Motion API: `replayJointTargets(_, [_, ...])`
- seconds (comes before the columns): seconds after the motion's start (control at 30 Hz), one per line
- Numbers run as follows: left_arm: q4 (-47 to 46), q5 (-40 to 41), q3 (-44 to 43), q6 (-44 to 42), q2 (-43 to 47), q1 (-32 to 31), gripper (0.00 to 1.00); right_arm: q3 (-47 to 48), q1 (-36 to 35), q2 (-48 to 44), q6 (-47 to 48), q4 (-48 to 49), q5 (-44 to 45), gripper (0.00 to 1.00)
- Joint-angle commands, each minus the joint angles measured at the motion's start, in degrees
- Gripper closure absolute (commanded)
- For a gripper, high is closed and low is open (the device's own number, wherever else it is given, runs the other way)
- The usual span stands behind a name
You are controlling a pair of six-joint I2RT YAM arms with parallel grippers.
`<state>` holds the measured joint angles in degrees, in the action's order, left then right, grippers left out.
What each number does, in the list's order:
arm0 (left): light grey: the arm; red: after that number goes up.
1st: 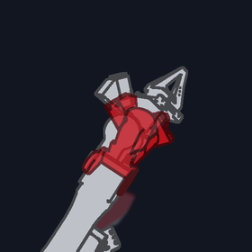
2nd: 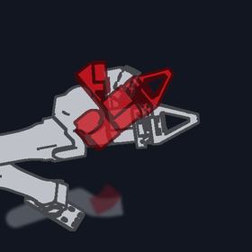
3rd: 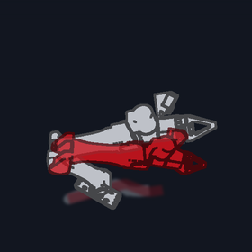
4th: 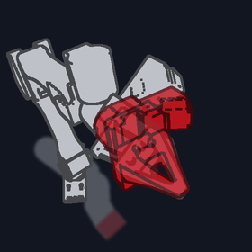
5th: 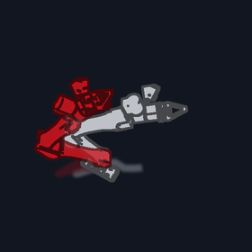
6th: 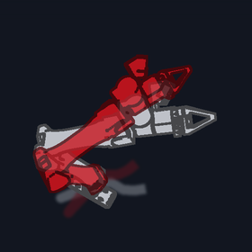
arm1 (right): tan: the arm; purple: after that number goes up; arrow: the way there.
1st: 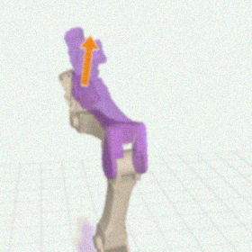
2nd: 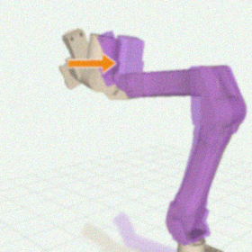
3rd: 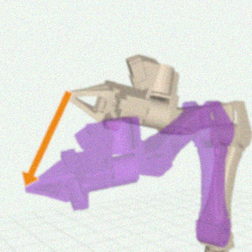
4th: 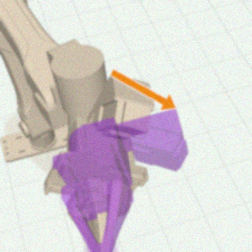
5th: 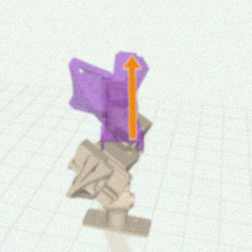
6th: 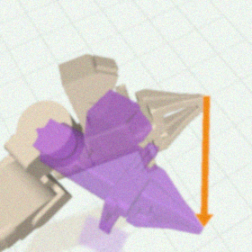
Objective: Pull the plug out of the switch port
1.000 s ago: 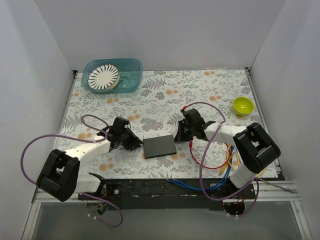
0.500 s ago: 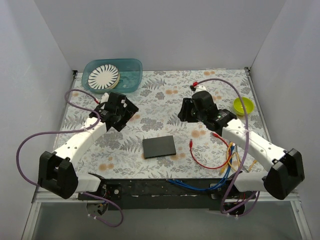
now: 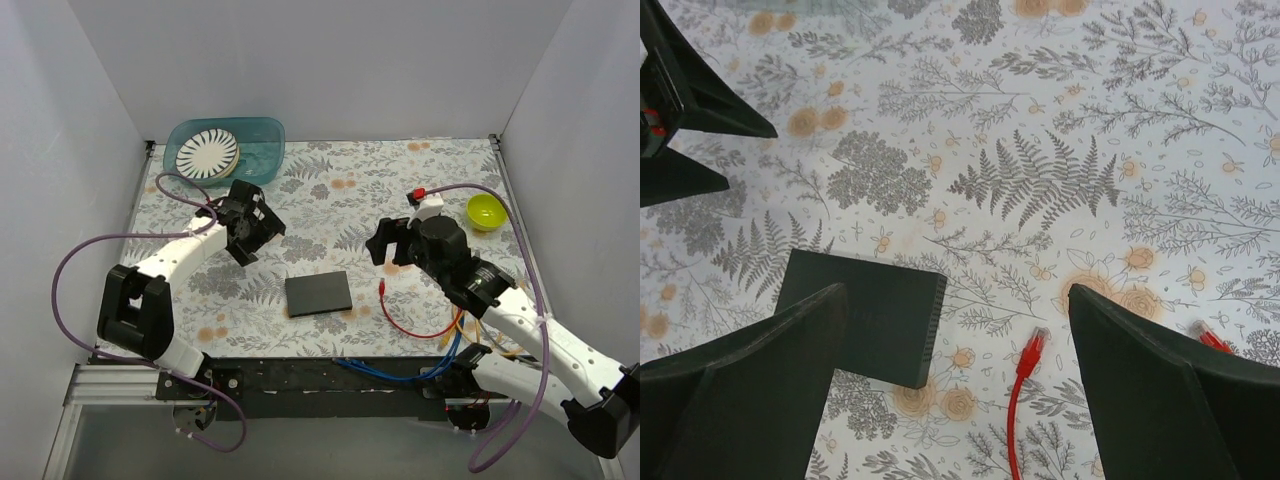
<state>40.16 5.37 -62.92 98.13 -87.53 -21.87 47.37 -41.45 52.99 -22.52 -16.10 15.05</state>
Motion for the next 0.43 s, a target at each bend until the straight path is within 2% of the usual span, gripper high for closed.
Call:
replayJointTargets(0.0, [-9.28,-7.71,2.79,-4.69,6.13,-0.02,0.02,-0.35,-0.47,-5.08,2.74,6.78,0.51,0.01])
replayJointTargets(0.13, [-13.18,-9.49,3.85,-7.16,8.95,-0.02,0.02,-0.70,-0.56,-5.88,3.71,4.41,-0.01,0.02])
replayJointTargets(0.4, [-10.89,-9.41,1.66,-8.65,5.70,-0.02,0.02,-0.62,-0.56,-5.88,2.75,0.63,-1.34,0.01])
